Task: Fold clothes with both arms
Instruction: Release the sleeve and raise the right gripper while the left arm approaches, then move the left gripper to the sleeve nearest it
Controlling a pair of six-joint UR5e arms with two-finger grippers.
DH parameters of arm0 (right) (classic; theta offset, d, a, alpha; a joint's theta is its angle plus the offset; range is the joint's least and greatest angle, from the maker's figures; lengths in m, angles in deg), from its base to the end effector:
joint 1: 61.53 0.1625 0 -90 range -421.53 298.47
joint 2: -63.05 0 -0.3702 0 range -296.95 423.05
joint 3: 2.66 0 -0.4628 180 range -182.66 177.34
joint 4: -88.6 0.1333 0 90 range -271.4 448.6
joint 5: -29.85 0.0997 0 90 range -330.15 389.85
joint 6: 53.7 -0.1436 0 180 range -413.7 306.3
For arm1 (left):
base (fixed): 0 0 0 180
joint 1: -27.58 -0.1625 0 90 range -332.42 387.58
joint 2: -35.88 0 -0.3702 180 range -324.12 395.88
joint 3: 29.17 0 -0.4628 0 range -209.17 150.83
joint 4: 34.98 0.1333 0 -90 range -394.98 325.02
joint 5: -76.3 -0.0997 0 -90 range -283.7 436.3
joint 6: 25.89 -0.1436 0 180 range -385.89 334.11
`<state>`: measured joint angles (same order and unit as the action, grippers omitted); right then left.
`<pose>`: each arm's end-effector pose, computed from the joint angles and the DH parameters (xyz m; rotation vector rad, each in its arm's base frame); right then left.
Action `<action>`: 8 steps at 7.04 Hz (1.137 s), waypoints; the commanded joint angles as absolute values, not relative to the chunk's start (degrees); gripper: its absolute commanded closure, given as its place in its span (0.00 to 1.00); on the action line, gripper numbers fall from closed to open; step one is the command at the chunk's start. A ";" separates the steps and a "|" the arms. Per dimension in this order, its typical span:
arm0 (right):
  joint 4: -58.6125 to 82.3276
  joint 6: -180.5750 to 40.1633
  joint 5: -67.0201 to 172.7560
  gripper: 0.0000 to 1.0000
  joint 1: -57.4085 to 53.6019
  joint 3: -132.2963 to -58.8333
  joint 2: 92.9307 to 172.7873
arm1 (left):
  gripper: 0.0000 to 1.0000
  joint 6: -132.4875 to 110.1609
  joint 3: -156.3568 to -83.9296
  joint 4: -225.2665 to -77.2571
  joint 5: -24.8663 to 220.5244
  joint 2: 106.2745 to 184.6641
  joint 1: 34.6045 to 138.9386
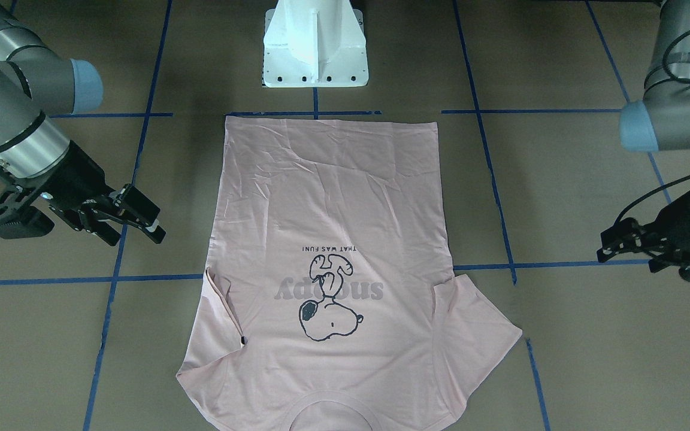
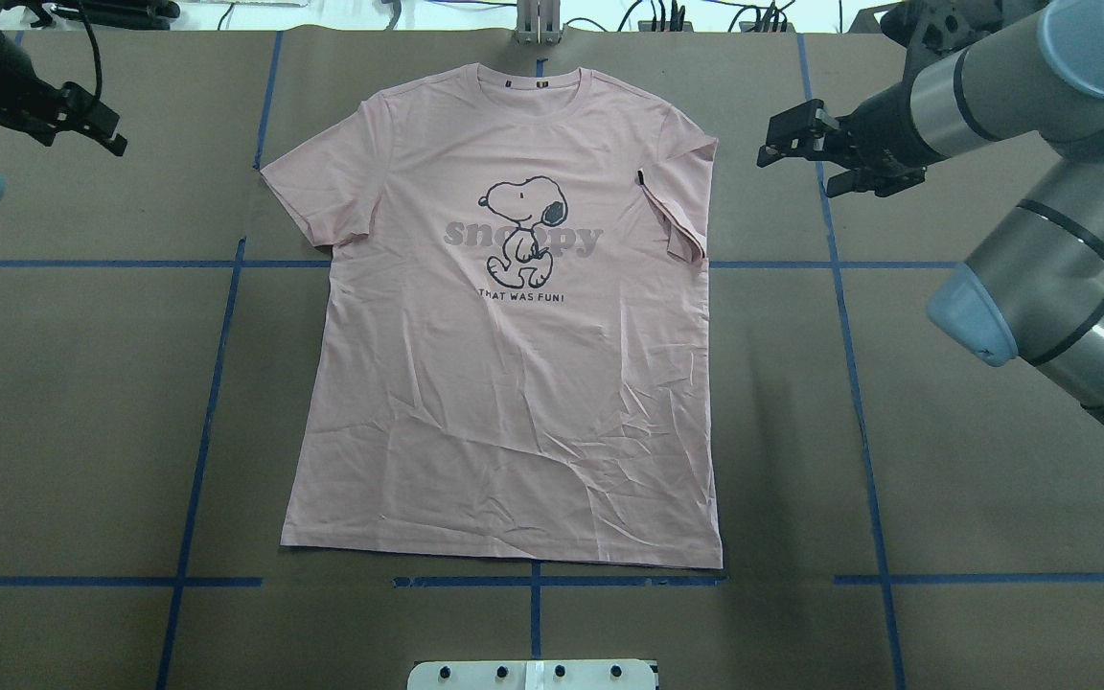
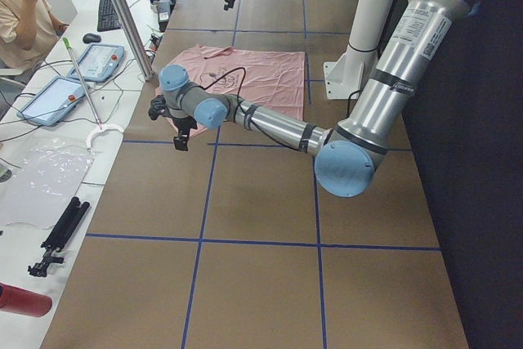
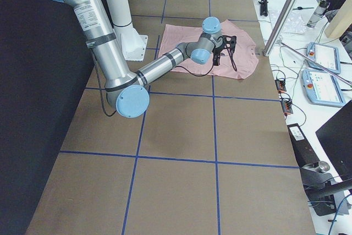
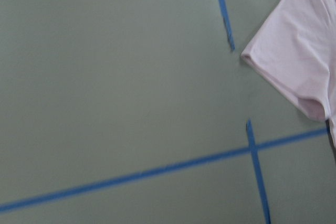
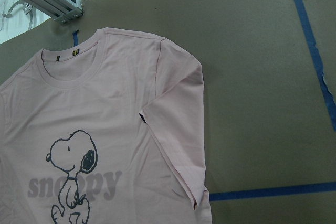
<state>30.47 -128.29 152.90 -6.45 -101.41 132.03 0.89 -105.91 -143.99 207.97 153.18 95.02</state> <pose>-0.3486 -0.5954 0.2477 0.1785 -1.1527 0.3025 0.2570 -0.7171 0.4147 0.2054 0.8711 0.1410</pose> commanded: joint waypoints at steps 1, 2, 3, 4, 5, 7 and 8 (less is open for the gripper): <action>30.77 -128.32 153.07 0.00 -6.34 -103.47 134.15 | 0.04 12.29 -89.86 -162.88 201.75 159.35 88.26; 30.86 -128.24 152.81 0.00 -6.51 -103.03 134.07 | 0.04 13.64 -87.90 -164.95 201.63 161.01 87.79; 31.03 -128.24 153.76 0.00 -6.60 -103.46 133.37 | 0.04 16.35 -87.45 -165.93 199.97 162.60 85.17; 31.04 -128.24 153.95 0.00 -4.60 -104.34 134.50 | 0.06 16.90 -86.14 -166.55 196.56 164.09 84.36; 31.04 -128.15 153.77 0.00 -2.15 -107.22 139.47 | 0.16 16.91 -85.17 -167.25 196.27 164.11 83.74; 31.04 -128.06 153.42 0.00 -2.03 -107.43 140.84 | 0.37 16.91 -82.80 -169.19 193.92 164.72 83.30; 31.12 -127.80 153.86 0.00 -2.03 -107.34 141.01 | 0.37 16.91 -82.18 -169.28 192.07 164.90 83.21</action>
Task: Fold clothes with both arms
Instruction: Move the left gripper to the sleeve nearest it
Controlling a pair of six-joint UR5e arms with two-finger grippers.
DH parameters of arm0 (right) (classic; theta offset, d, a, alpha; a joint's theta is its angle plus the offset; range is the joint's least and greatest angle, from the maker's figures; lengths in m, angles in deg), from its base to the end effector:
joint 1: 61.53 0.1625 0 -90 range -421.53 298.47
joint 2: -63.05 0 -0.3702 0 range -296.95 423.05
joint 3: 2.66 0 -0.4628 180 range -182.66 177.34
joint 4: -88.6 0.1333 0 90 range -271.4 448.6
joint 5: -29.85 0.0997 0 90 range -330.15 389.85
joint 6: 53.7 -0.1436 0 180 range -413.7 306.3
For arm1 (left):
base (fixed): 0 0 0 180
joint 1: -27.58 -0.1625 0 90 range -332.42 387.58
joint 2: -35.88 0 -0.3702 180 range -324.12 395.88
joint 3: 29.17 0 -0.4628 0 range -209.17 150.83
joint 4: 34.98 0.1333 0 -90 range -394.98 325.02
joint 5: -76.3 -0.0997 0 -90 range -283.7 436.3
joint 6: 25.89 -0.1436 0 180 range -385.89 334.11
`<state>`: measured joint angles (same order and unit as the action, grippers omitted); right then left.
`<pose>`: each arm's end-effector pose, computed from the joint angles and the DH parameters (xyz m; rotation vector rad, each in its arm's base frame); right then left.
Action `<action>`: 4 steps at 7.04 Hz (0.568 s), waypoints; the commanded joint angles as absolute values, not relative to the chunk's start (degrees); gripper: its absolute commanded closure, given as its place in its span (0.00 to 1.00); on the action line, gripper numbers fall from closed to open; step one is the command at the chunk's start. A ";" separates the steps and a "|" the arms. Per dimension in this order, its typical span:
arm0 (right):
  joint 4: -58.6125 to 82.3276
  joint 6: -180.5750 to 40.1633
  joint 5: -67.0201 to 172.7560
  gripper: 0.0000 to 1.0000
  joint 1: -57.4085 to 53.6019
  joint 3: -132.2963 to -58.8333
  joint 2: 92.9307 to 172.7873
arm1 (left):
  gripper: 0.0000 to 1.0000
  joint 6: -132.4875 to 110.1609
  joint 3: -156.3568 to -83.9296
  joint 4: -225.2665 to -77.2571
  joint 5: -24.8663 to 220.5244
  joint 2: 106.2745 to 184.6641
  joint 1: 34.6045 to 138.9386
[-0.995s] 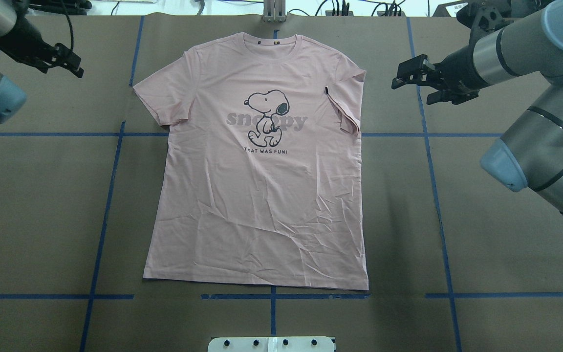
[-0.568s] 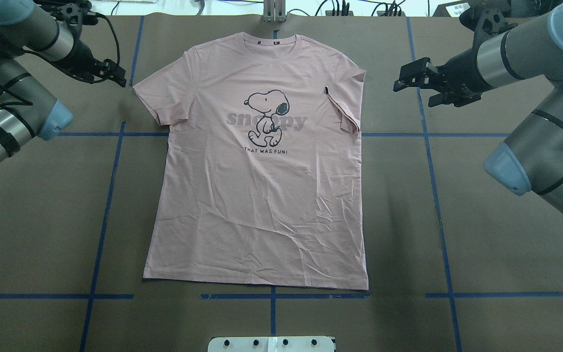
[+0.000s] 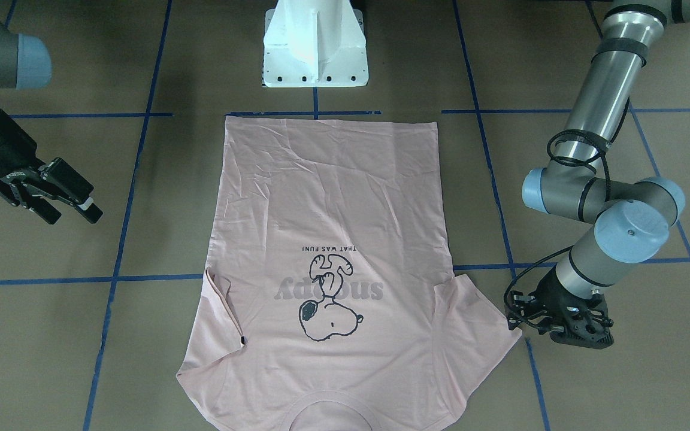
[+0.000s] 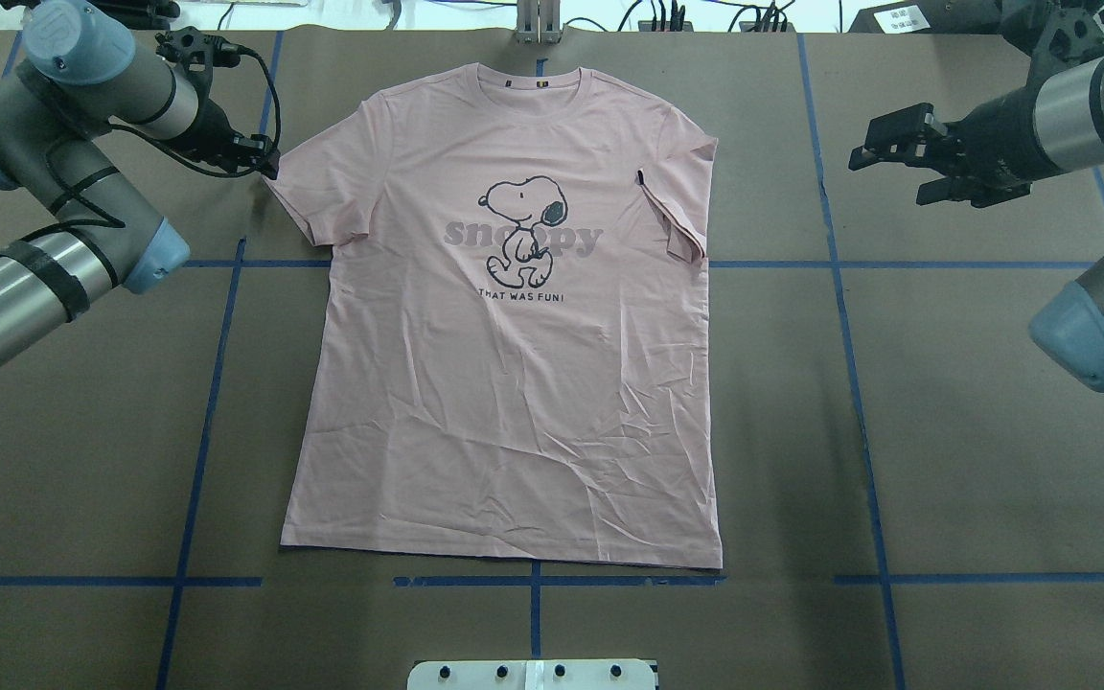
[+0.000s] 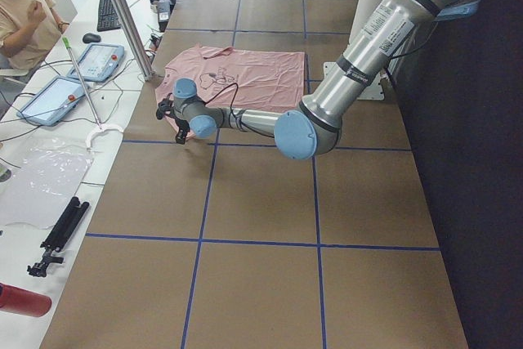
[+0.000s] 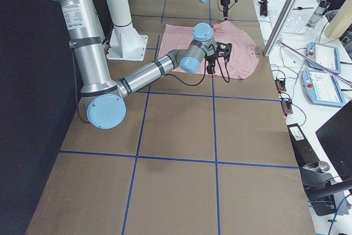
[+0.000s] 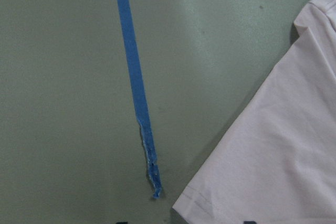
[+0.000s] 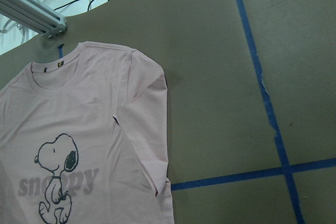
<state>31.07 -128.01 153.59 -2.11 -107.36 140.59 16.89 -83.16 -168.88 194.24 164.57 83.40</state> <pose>-0.2821 -0.5826 0.2871 0.1922 -1.1282 0.3727 0.4254 -0.7439 0.4446 0.3365 0.8545 0.0588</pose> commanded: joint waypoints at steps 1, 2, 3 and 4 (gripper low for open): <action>31.04 -125.27 153.60 0.00 -2.03 -106.55 141.10 | 0.43 16.91 -82.08 -169.28 192.05 165.59 83.12; 31.04 -124.90 153.68 0.00 -2.03 -106.46 140.92 | 0.43 16.91 -82.08 -169.28 192.05 165.60 82.95; 31.04 -124.90 153.86 0.00 -2.03 -106.20 140.84 | 0.43 16.91 -82.08 -169.28 192.05 165.69 82.60; 31.04 -124.90 153.95 0.00 -2.03 -106.45 140.83 | 0.43 16.91 -82.00 -170.50 191.96 165.52 81.90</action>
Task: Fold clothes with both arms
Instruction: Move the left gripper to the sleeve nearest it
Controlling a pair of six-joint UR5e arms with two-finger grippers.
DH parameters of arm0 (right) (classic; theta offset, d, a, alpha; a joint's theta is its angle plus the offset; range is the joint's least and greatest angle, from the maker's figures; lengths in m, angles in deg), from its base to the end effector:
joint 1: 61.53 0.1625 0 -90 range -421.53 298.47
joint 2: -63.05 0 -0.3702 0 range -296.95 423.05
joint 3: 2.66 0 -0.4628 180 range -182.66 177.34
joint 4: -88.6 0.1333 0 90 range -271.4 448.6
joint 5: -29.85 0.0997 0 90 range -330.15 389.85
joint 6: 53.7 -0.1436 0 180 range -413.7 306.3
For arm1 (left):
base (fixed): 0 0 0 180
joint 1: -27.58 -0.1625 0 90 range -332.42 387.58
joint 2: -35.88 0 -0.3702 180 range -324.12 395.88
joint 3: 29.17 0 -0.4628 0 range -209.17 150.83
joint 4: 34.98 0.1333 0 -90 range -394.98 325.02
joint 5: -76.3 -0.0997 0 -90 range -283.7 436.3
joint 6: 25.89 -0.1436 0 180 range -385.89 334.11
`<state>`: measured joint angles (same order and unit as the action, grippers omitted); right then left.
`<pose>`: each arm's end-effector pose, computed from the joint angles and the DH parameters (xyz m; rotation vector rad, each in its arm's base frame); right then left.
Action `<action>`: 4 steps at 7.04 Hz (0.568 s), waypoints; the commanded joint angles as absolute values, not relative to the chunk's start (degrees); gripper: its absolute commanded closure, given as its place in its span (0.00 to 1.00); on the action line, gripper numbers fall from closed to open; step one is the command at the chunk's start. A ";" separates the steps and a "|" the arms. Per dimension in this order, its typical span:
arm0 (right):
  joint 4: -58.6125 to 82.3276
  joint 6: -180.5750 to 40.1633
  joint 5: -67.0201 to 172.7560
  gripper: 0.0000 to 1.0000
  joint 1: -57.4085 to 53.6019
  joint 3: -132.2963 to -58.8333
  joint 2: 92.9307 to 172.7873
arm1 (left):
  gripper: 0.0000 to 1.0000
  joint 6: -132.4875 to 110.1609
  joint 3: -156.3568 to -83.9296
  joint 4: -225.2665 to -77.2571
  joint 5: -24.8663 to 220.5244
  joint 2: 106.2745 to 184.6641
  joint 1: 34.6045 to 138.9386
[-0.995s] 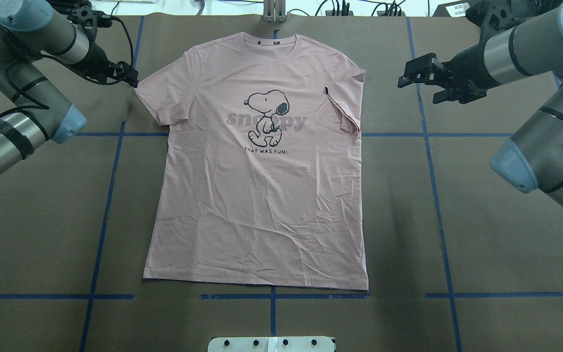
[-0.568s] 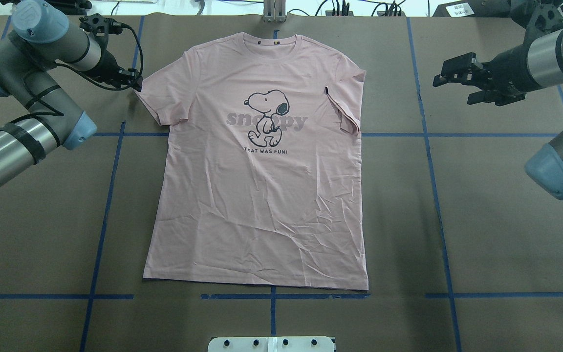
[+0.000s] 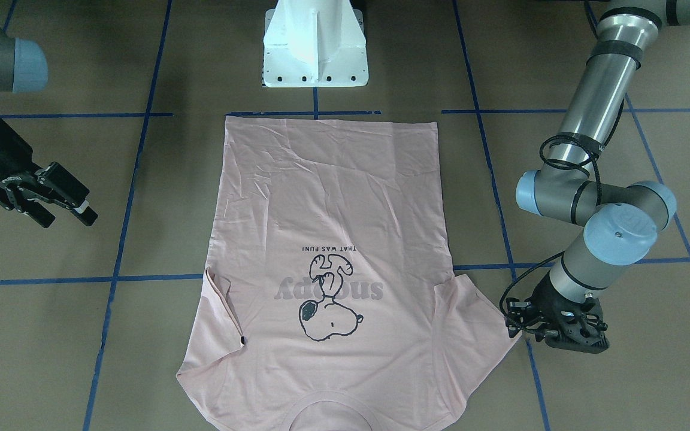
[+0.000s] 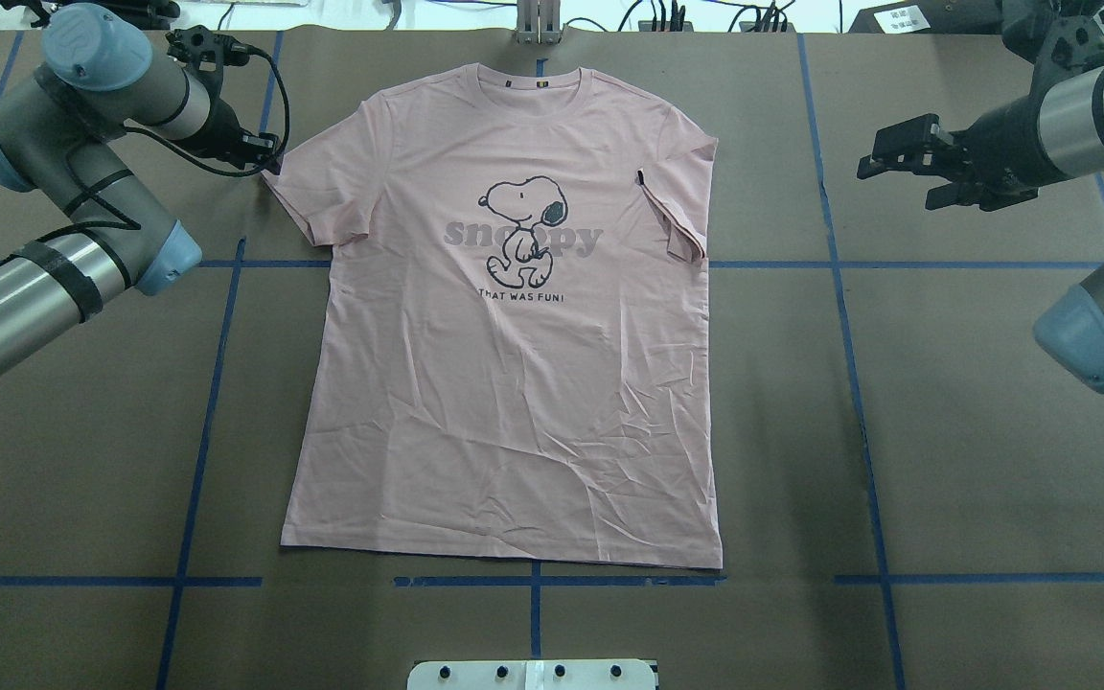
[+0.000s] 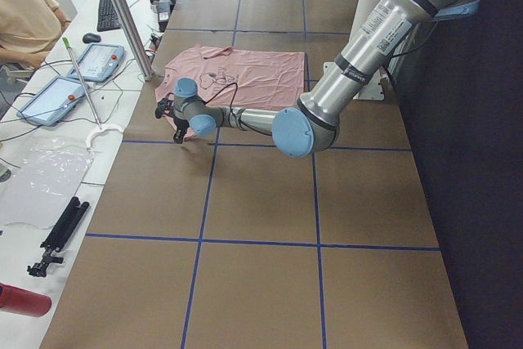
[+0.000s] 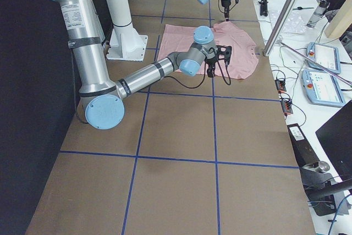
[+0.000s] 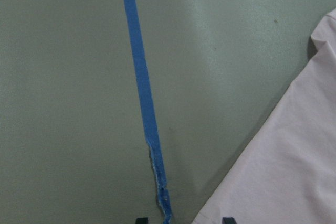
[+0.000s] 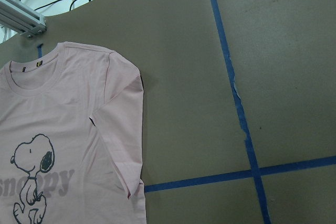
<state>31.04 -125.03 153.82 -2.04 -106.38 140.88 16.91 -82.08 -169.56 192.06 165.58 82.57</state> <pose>-0.2833 -0.5853 0.3000 0.2031 -1.1078 0.3346 0.4362 -0.7462 0.4410 0.3632 0.8369 0.0587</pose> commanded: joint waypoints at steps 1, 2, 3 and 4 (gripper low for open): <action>31.04 -124.90 154.03 0.00 -2.03 -106.46 140.75 | 0.48 16.91 -81.39 -171.12 191.96 165.51 81.63; 31.04 -124.90 153.95 0.00 -2.03 -106.37 140.66 | 0.62 16.91 -81.38 -171.21 191.96 165.51 81.63; 31.04 -124.90 153.95 0.00 -2.03 -106.37 140.66 | 1.00 16.82 -81.38 -171.21 191.96 165.43 81.63; 31.04 -124.90 154.03 0.00 -2.03 -106.37 140.66 | 1.00 17.00 -81.90 -171.21 192.05 165.69 81.72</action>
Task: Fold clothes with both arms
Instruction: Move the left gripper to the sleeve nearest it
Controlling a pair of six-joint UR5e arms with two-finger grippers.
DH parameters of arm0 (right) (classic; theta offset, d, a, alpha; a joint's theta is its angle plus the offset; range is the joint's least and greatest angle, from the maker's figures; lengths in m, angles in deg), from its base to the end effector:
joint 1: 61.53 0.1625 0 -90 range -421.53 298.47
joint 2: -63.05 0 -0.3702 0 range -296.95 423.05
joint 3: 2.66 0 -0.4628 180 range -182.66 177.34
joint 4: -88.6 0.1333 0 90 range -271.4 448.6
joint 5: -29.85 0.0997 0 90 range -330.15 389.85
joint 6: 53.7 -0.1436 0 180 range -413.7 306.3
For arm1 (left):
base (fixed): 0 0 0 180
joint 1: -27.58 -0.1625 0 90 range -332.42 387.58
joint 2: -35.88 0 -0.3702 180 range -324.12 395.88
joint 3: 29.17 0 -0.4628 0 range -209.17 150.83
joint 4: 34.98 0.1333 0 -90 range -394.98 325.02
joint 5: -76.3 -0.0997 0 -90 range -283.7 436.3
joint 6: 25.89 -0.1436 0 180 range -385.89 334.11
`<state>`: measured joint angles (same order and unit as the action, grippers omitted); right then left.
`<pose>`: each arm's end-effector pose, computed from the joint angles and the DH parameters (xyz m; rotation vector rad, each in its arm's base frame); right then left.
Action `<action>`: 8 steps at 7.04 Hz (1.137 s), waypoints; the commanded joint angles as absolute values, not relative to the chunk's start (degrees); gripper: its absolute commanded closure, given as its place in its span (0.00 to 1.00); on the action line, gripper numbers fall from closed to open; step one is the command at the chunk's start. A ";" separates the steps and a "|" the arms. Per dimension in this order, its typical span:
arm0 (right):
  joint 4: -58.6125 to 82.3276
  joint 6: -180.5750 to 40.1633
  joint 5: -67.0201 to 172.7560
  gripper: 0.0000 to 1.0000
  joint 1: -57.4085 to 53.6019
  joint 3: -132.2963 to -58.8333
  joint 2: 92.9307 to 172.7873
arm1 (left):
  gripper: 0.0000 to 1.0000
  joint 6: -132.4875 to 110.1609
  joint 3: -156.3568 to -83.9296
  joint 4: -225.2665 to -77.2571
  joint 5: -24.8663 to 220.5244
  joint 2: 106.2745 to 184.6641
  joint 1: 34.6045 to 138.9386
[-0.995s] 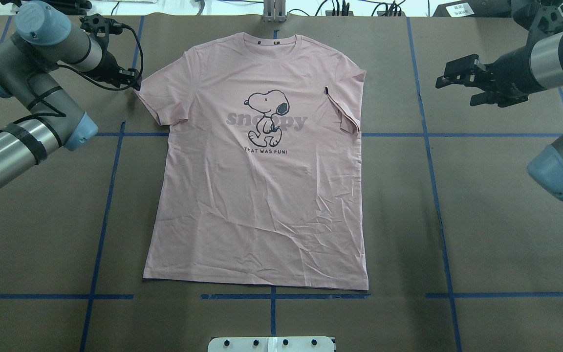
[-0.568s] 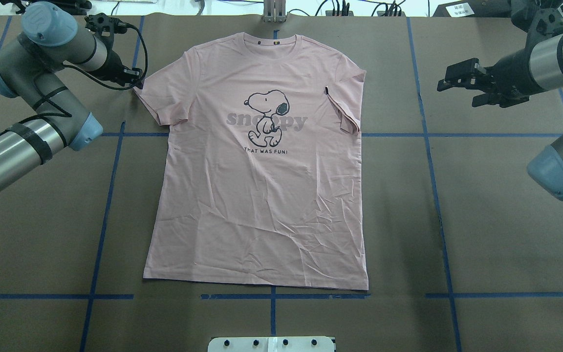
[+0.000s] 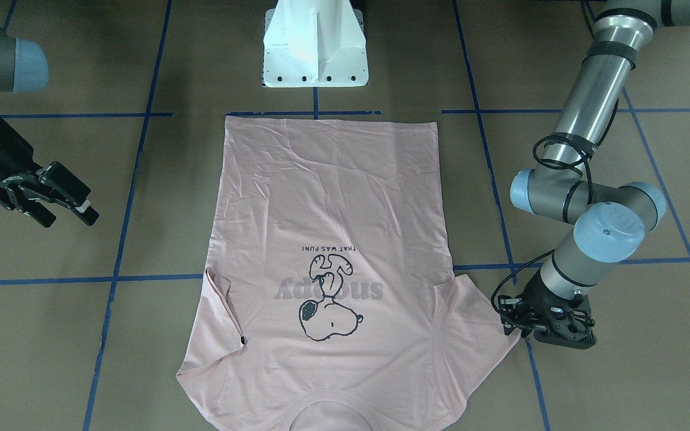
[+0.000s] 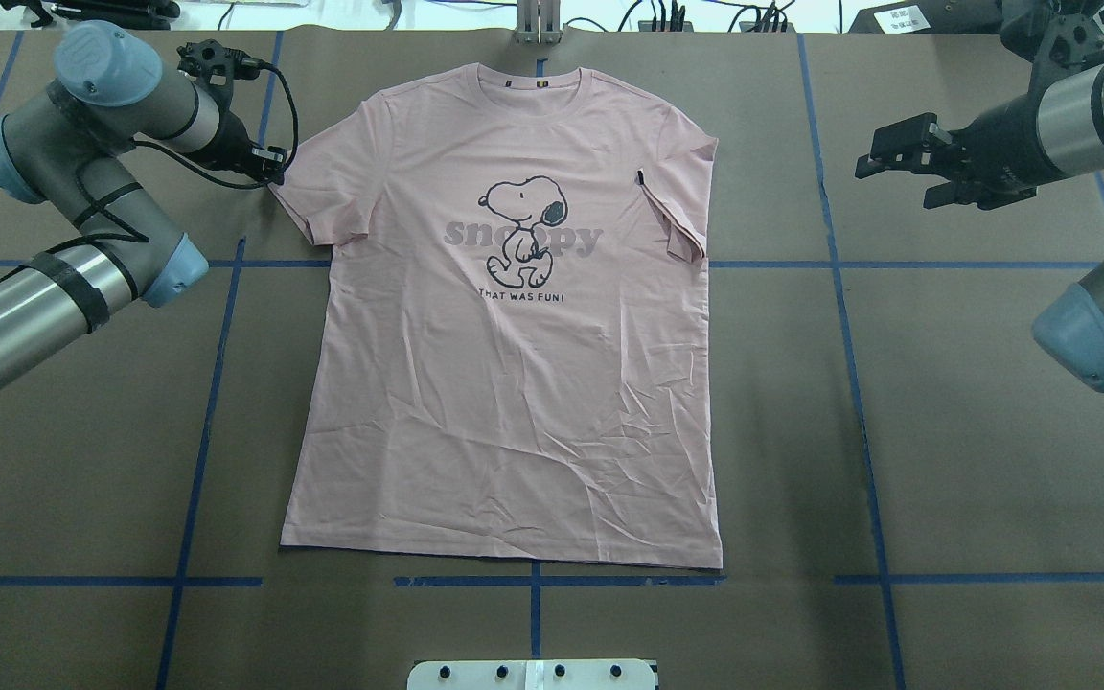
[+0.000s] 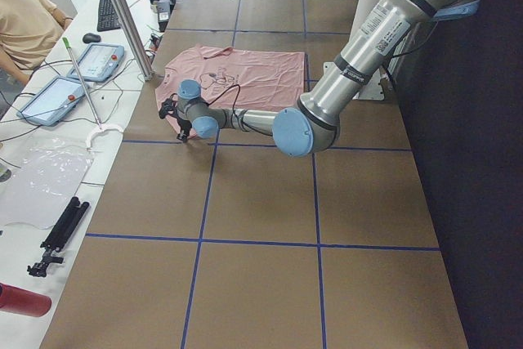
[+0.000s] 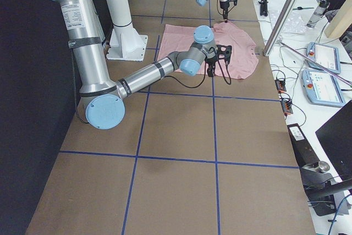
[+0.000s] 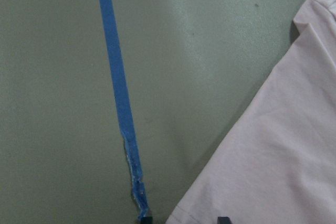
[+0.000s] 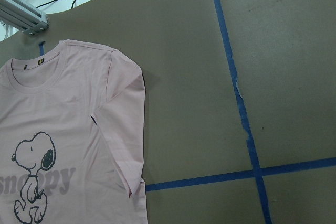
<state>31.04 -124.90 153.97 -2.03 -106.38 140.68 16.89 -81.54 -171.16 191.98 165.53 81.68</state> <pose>-0.2836 -0.5854 0.2976 0.2048 -1.1110 0.3298 0.4477 -0.7397 0.4432 0.3719 0.8488 0.0771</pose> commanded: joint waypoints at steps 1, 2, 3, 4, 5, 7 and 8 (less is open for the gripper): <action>31.04 -124.90 154.04 0.00 -2.12 -106.28 140.75 | 1.00 18.74 -83.65 -171.13 192.13 165.69 81.72; 31.04 -124.81 153.95 0.00 -2.12 -106.11 140.75 | 1.00 22.50 -87.15 -170.95 192.31 165.95 81.72; 31.04 -124.72 153.86 0.00 -2.21 -106.02 140.75 | 1.00 26.10 -90.40 -170.43 192.40 166.21 81.63; 31.04 -124.72 153.77 0.00 -2.64 -106.02 140.66 | 1.00 32.58 -92.26 -170.42 192.40 166.48 78.50; 31.04 -124.63 153.51 0.00 -2.74 -105.67 140.66 | 1.00 36.73 -92.02 -170.16 191.79 168.57 74.46; 31.12 -124.72 153.68 0.00 -2.65 -105.22 140.22 | 1.00 38.00 -84.15 -170.51 185.59 173.92 72.24; 31.12 -124.72 153.77 0.00 -2.65 -105.23 140.22 | 1.00 38.09 -82.19 -170.68 184.76 175.78 72.22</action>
<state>31.11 -124.68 153.68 -2.67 -105.25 140.33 37.69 -85.25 -170.48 186.93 173.26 72.80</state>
